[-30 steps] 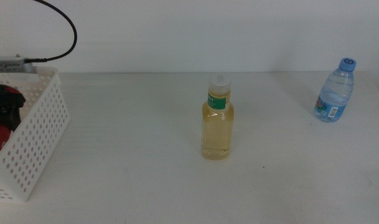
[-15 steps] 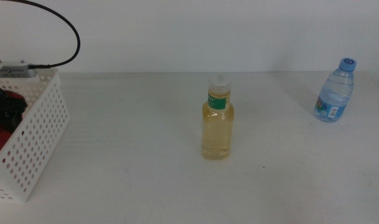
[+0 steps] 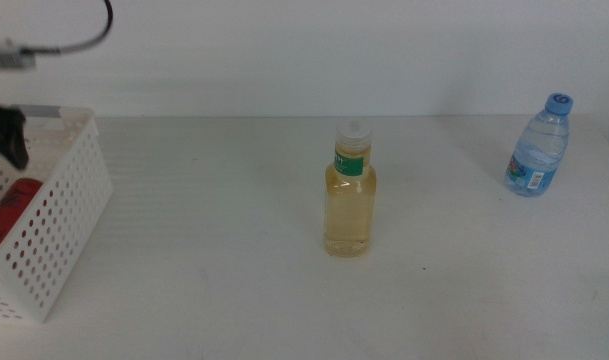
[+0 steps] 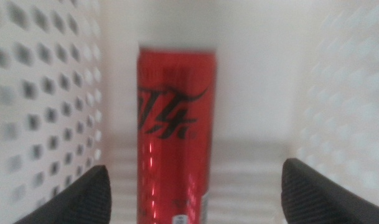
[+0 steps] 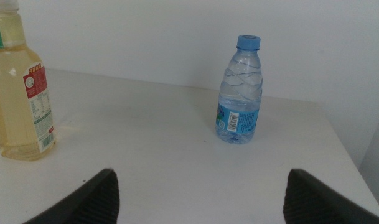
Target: Use arms to grab the bottles and put them into the dustbin to the left of the table.
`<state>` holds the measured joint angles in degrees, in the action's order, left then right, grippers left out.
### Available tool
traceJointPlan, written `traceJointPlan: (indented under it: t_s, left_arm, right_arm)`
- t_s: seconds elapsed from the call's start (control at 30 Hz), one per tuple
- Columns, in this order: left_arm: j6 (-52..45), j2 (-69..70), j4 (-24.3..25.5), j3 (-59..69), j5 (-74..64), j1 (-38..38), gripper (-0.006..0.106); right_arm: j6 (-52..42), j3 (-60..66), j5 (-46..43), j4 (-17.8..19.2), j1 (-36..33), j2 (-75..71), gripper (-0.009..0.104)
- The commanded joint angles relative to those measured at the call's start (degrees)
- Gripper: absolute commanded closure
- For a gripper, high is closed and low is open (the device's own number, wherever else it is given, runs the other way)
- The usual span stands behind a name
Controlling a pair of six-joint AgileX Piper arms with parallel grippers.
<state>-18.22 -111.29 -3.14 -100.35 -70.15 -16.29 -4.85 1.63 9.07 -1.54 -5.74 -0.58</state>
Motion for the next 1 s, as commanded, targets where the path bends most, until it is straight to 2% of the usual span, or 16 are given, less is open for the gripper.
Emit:
traceJointPlan:
  t_s: [0.0,0.1,0.33,0.7,0.97]
  left_arm:
    - [2.3,6.5,-2.0,-3.1,-4.9,1.5,0.010]
    - [6.1,10.9,-3.1,-2.9,-3.6,3.8,0.010]
    - [6.4,21.1,-4.0,1.9,3.3,11.9,0.010]
    - [7.2,38.4,-3.9,21.3,17.2,21.5,0.010]
    - [7.4,48.3,-4.4,37.4,29.7,24.8,0.010]
  right_arm:
    - [-0.5,-0.5,-4.6,0.6,0.3,-1.5,0.025]
    - [-0.5,-0.5,-4.6,0.6,0.3,-1.5,0.025]
    - [-0.5,-0.5,-4.6,0.6,0.3,-1.5,0.025]
    - [-0.5,-0.5,-4.6,0.6,0.3,-1.5,0.025]
    - [-0.5,-0.5,-4.6,0.6,0.3,-1.5,0.025]
